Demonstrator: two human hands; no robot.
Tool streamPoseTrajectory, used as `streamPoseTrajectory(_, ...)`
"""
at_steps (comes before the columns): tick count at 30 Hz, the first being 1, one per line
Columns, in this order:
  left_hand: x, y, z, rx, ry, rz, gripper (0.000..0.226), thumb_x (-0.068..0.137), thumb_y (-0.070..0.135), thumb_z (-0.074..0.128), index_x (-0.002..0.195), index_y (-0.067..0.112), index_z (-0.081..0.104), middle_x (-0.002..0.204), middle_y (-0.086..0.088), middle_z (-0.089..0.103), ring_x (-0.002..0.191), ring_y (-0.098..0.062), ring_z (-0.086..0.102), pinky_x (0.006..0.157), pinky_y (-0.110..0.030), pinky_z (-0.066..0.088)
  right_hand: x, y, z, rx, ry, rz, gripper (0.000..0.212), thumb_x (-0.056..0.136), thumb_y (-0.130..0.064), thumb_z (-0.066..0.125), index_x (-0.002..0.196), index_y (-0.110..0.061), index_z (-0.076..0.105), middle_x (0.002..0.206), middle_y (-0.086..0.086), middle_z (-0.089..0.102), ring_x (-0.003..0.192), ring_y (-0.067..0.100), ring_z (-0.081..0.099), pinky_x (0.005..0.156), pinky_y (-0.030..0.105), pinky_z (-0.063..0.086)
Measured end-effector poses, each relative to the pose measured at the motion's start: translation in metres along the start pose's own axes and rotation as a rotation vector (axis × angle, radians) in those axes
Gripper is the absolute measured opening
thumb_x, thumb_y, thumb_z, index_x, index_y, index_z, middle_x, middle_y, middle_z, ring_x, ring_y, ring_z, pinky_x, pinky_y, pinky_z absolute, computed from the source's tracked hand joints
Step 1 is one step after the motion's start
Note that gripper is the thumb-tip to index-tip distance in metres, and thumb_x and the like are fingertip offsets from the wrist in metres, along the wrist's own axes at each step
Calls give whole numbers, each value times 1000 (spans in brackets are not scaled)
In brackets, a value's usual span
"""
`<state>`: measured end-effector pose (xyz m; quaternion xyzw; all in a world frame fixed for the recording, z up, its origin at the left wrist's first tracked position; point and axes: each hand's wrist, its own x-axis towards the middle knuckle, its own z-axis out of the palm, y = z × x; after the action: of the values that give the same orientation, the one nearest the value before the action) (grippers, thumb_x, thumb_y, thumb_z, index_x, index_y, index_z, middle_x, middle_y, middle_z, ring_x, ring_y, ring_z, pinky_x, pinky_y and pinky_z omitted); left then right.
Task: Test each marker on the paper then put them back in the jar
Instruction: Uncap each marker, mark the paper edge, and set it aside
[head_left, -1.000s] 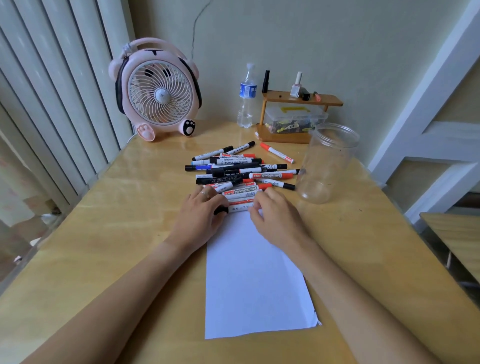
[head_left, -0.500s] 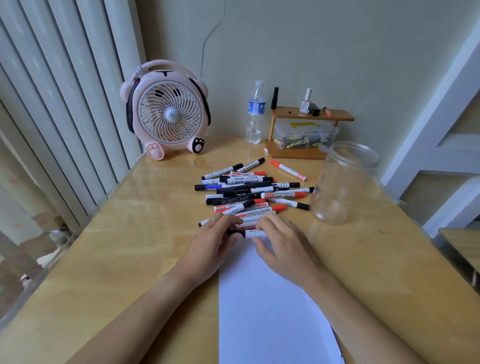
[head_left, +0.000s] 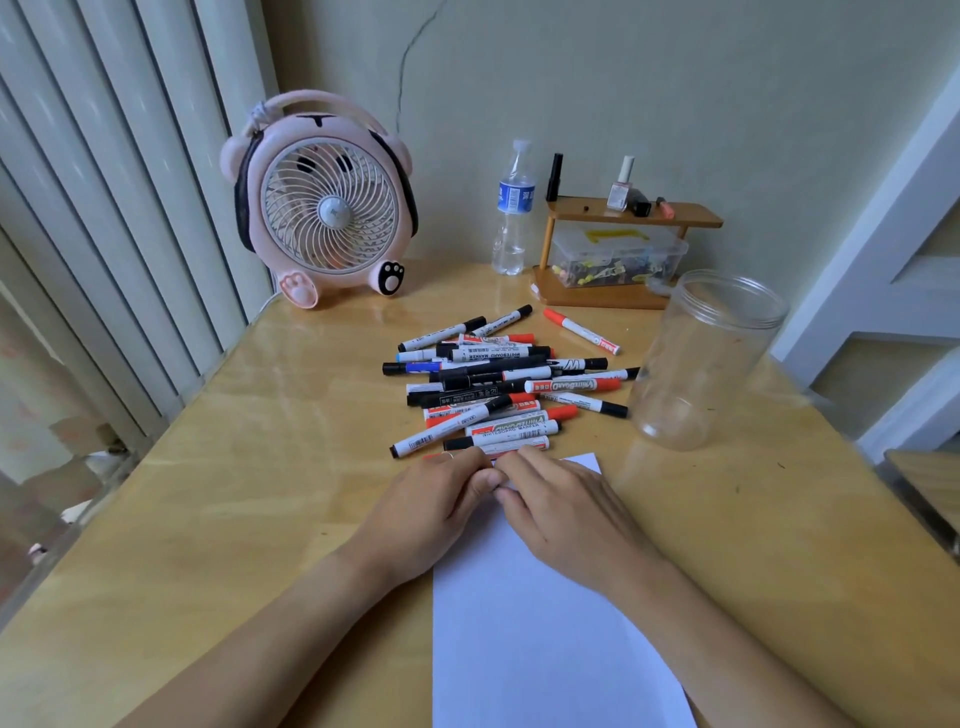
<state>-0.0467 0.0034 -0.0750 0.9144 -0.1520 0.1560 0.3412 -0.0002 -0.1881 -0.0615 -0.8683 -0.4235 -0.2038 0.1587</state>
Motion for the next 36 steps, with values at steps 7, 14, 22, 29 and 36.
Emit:
streamPoseTrajectory(7, 1, -3, -5, -59, 120, -28, 33, 106, 49, 36, 93, 24, 53, 80, 17, 54, 75, -6, 52, 66, -33, 44, 3, 11, -9, -76, -6, 105, 28, 104, -47, 35, 100, -30, 57, 81, -6, 65, 66, 31, 63, 48, 34, 40)
streamPoseTrajectory(14, -1, 1, -10, -68, 132, -74, 11, 97, 14, 62, 97, 23, 56, 83, 19, 56, 75, -5, 53, 65, -16, 36, 1, 19, -20, 512, 118, 333, 22, 105, -31, 45, 92, -16, 55, 75, -3, 53, 70, 16, 51, 61, 29, 40)
streamPoseTrajectory(22, -5, 5, -21, 85, 86, -120, 14, 84, 23, 48, 98, 22, 44, 74, 8, 53, 72, -18, 48, 63, -40, 44, 10, -3, -23, 1250, 115, 613, 16, 108, -11, 51, 122, -17, 50, 92, 18, 69, 65, 37, 71, 63, 37, 59)
streamPoseTrajectory(29, -7, -21, -22, 360, 22, -128, 28, 82, 29, 41, 102, 23, 59, 96, 5, 55, 90, -21, 51, 75, -36, 47, 2, 5, -21, 1601, 93, 743, 31, 104, -3, 42, 126, -13, 62, 106, 13, 74, 81, 32, 74, 73, 32, 58)
streamPoseTrajectory(36, -14, -16, -15, 407, 20, -190, 33, 85, 36, 36, 110, 28, 56, 112, 8, 51, 104, -21, 46, 82, -36, 38, -11, 6, -18, 1233, 131, 694, 19, 97, -27, 65, 106, -12, 57, 69, 10, 48, 55, 20, 47, 54, 24, 41)
